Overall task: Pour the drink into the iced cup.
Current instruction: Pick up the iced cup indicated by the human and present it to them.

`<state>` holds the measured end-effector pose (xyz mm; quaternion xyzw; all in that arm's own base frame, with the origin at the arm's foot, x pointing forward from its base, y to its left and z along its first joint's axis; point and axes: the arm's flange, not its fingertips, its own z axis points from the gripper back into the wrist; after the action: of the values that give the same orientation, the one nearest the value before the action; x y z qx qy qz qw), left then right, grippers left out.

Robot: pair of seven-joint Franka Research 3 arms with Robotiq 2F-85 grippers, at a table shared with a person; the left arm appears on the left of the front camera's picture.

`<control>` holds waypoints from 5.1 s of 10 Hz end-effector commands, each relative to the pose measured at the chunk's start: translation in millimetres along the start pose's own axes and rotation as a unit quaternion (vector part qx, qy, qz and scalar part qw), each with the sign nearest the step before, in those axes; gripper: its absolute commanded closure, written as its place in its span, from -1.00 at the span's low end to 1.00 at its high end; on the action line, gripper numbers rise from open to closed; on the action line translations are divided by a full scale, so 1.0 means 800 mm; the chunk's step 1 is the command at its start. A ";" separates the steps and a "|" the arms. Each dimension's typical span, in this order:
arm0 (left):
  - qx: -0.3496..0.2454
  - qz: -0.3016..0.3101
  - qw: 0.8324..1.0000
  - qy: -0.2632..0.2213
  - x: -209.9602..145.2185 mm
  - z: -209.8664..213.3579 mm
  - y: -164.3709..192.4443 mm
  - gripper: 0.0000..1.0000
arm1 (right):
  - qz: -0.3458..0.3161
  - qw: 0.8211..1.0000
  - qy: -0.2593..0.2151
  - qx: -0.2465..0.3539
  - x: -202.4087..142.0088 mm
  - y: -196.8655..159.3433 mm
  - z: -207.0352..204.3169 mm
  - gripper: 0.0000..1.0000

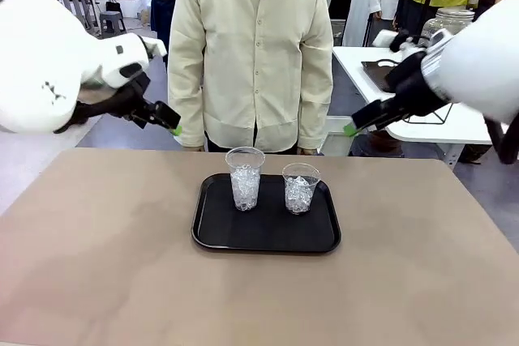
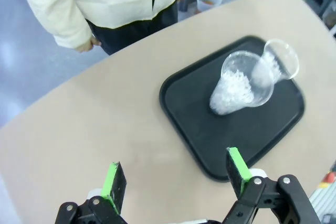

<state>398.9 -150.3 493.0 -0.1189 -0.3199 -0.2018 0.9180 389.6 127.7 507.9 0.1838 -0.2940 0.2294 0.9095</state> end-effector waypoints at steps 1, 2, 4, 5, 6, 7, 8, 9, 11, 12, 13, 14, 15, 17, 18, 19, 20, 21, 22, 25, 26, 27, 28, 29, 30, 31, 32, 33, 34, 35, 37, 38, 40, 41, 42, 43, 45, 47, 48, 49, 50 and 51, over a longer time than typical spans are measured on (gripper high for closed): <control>-0.073 0.081 0.994 -0.032 -0.003 0.009 0.028 -1.00 | -0.046 0.994 -0.016 0.094 -0.001 -0.032 0.004 -1.00; -0.109 0.109 0.987 -0.041 -0.004 0.010 0.039 -1.00 | -0.075 0.986 -0.024 0.148 -0.004 -0.048 0.006 -1.00; -0.168 0.149 0.974 -0.033 -0.010 0.006 0.052 -1.00 | -0.102 0.975 -0.020 0.195 -0.012 -0.068 -0.001 -1.00; -0.179 0.165 0.970 -0.016 -0.014 0.002 0.057 -1.00 | -0.110 0.973 -0.016 0.201 -0.014 -0.072 -0.005 -1.00; -0.179 0.168 0.969 -0.006 -0.017 0.001 0.058 -1.00 | -0.110 0.974 -0.013 0.197 -0.015 -0.073 -0.007 -1.00; -0.153 0.137 0.979 0.005 -0.018 0.002 0.052 -1.00 | -0.092 0.980 -0.008 0.174 -0.018 -0.068 -0.006 -1.00; -0.171 0.171 0.970 -0.018 -0.018 0.013 0.048 -1.00 | -0.119 0.972 -0.017 0.201 -0.027 -0.068 0.002 -1.00; -0.171 0.171 0.970 -0.018 -0.018 0.013 0.048 -1.00 | -0.119 0.972 -0.017 0.201 -0.027 -0.068 0.002 -1.00; -0.171 0.171 0.970 -0.018 -0.018 0.013 0.048 -1.00 | -0.119 0.972 -0.017 0.201 -0.027 -0.068 0.002 -1.00; -0.171 0.171 0.970 -0.018 -0.018 0.013 0.048 -1.00 | -0.127 0.974 -0.002 0.188 -0.029 -0.068 -0.002 -1.00; -0.159 0.177 0.971 -0.012 -0.018 0.015 0.046 -1.00 | -0.154 0.962 0.006 0.225 -0.023 -0.066 -0.007 -1.00; -0.196 0.216 0.956 -0.028 -0.016 0.025 0.062 -1.00 | -0.188 0.948 0.003 0.257 -0.016 -0.077 -0.005 -1.00; -0.232 0.243 0.941 -0.036 -0.018 0.033 0.078 -1.00 | -0.225 0.930 0.000 0.290 -0.010 -0.095 -0.002 -1.00; -0.306 0.295 0.904 -0.042 -0.027 0.033 0.119 -1.00 | -0.273 0.895 -0.007 0.352 -0.004 -0.129 0.002 -1.00; -0.333 0.310 0.890 -0.043 -0.033 0.027 0.132 -1.00 | -0.288 0.884 -0.008 0.368 -0.005 -0.143 0.001 -1.00; -0.354 0.316 0.880 -0.038 -0.039 0.019 0.142 -1.00 | -0.302 0.875 -0.010 0.378 -0.009 -0.158 -0.004 -1.00; -0.383 0.317 0.868 -0.023 -0.047 0.008 0.152 -1.00 | -0.313 0.862 -0.004 0.398 -0.015 -0.171 -0.014 -1.00; -0.397 0.324 0.859 -0.006 -0.056 -0.007 0.162 -1.00 | -0.327 0.850 0.001 0.413 -0.024 -0.186 -0.025 -1.00; -0.413 0.332 0.848 0.001 -0.063 -0.019 0.169 -1.00 | -0.344 0.838 0.003 0.424 -0.032 -0.200 -0.036 -1.00; -0.447 0.327 0.832 0.017 -0.071 -0.052 0.189 -1.00 | -0.393 0.809 0.014 0.437 -0.047 -0.233 -0.069 -1.00; -0.451 0.328 0.830 0.020 -0.067 -0.059 0.193 -1.00 | -0.404 0.802 0.018 0.440 -0.046 -0.242 -0.076 -1.00; -0.454 0.319 0.832 0.021 -0.062 -0.063 0.196 -1.00 | -0.410 0.797 0.023 0.443 -0.043 -0.249 -0.082 -1.00; -0.457 0.309 0.834 0.020 -0.056 -0.066 0.198 -1.00 | -0.416 0.792 0.027 0.446 -0.040 -0.255 -0.086 -1.00; -0.462 0.307 0.832 0.020 -0.053 -0.068 0.199 -1.00 | -0.418 0.785 0.030 0.456 -0.038 -0.259 -0.089 -1.00; -0.460 0.310 0.832 0.019 -0.053 -0.069 0.199 -1.00 | -0.421 0.782 0.036 0.459 -0.036 -0.261 -0.089 -1.00; -0.456 0.300 0.837 0.016 -0.055 -0.065 0.197 -1.00 | -0.426 0.778 0.042 0.460 -0.036 -0.260 -0.090 -1.00; -0.449 0.316 0.835 0.032 -0.053 -0.067 0.196 -1.00 | -0.411 0.796 0.037 0.442 -0.048 -0.256 -0.092 -1.00; -0.449 0.316 0.835 0.032 -0.053 -0.067 0.196 -1.00 | -0.411 0.796 0.037 0.442 -0.048 -0.256 -0.092 -1.00; -0.449 0.316 0.835 0.032 -0.053 -0.067 0.196 -1.00 | -0.411 0.796 0.037 0.442 -0.048 -0.256 -0.092 -1.00; -0.449 0.316 0.835 0.032 -0.053 -0.067 0.196 -1.00 | -0.411 0.796 0.037 0.442 -0.048 -0.256 -0.092 -1.00; -0.449 0.316 0.835 0.032 -0.053 -0.067 0.196 -1.00 | -0.411 0.796 0.037 0.442 -0.048 -0.256 -0.092 -1.00; -0.449 0.316 0.835 0.032 -0.053 -0.067 0.196 -1.00 | -0.411 0.796 0.037 0.442 -0.048 -0.256 -0.092 -1.00; -0.449 0.316 0.835 0.032 -0.053 -0.067 0.196 -1.00 | -0.411 0.796 0.037 0.442 -0.048 -0.256 -0.092 -1.00; -0.449 0.316 0.835 0.032 -0.053 -0.067 0.196 -1.00 | -0.411 0.796 0.037 0.442 -0.048 -0.256 -0.092 -1.00; -0.449 0.316 0.835 0.032 -0.053 -0.067 0.196 -1.00 | -0.411 0.796 0.037 0.442 -0.048 -0.256 -0.092 -1.00; -0.449 0.316 0.835 0.032 -0.053 -0.067 0.196 -1.00 | -0.411 0.796 0.037 0.442 -0.048 -0.256 -0.092 -1.00; -0.449 0.316 0.835 0.032 -0.053 -0.067 0.196 -1.00 | -0.411 0.796 0.037 0.442 -0.048 -0.256 -0.092 -1.00; -0.449 0.316 0.835 0.032 -0.053 -0.067 0.196 -1.00 | -0.411 0.796 0.037 0.442 -0.048 -0.256 -0.092 -1.00; -0.449 0.316 0.835 0.032 -0.053 -0.067 0.196 -1.00 | -0.411 0.796 0.037 0.442 -0.048 -0.256 -0.092 -1.00; -0.449 0.316 0.835 0.032 -0.053 -0.067 0.196 -1.00 | -0.411 0.796 0.037 0.442 -0.048 -0.256 -0.092 -1.00; -0.449 0.316 0.835 0.032 -0.053 -0.067 0.196 -1.00 | -0.411 0.796 0.037 0.442 -0.048 -0.256 -0.092 -1.00; -0.449 0.316 0.835 0.032 -0.053 -0.067 0.196 -1.00 | -0.411 0.796 0.037 0.442 -0.048 -0.256 -0.092 -1.00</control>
<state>467.8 -16.8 410.3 -0.6048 -0.1119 -0.0287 0.7880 503.9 -19.9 386.3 0.6628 -0.0164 -0.0575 0.7464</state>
